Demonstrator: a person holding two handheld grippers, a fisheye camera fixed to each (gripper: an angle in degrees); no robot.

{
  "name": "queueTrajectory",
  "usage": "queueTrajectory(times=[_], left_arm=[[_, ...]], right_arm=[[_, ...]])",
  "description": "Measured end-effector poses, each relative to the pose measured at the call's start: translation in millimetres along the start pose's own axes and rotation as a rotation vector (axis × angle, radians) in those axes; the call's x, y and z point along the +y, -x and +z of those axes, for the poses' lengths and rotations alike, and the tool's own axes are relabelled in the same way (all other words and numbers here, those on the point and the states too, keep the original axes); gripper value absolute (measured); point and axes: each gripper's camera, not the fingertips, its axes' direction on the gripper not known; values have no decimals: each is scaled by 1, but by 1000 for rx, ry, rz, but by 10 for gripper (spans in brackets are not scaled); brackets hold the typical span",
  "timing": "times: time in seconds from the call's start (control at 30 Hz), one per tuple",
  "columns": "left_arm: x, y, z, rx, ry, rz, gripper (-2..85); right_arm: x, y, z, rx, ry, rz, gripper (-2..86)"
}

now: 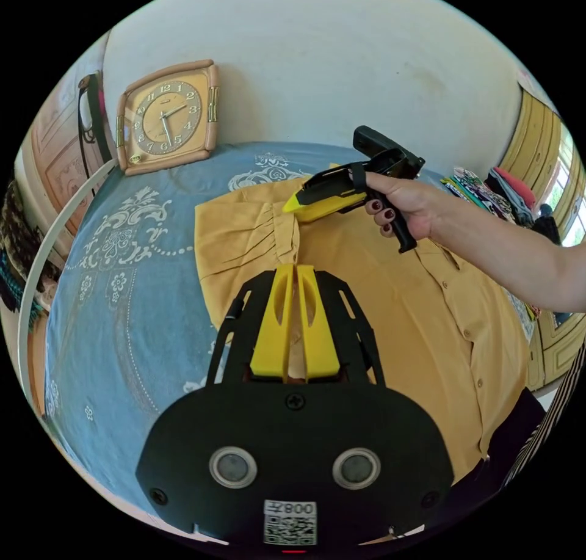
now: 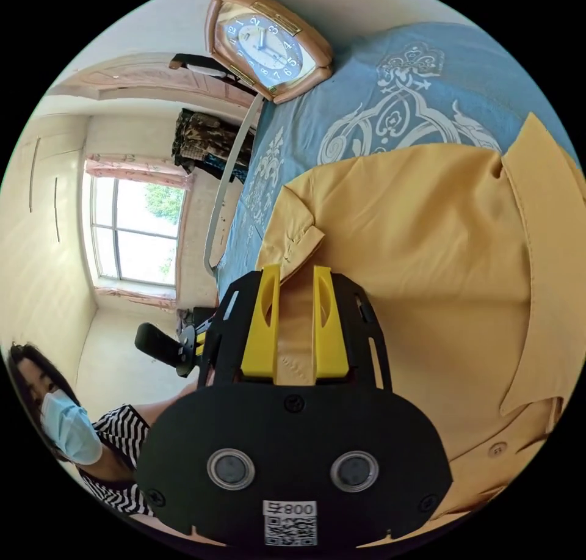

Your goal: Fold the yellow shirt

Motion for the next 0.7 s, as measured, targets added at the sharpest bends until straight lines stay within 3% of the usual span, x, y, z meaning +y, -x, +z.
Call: queueTrajectory(times=[0.2, 0.37, 0.7], left_arm=[[-9, -33, -12, -65, -39, 77, 8], [-19, -80, -24, -53, -93, 198, 8], [-34, -144, 18, 18, 4, 269, 11]], right_arm=[[-7, 8, -11, -27, -69, -80, 15], [25, 22, -48, 65, -125, -193, 4], [60, -20, -66, 198, -128, -133, 1]])
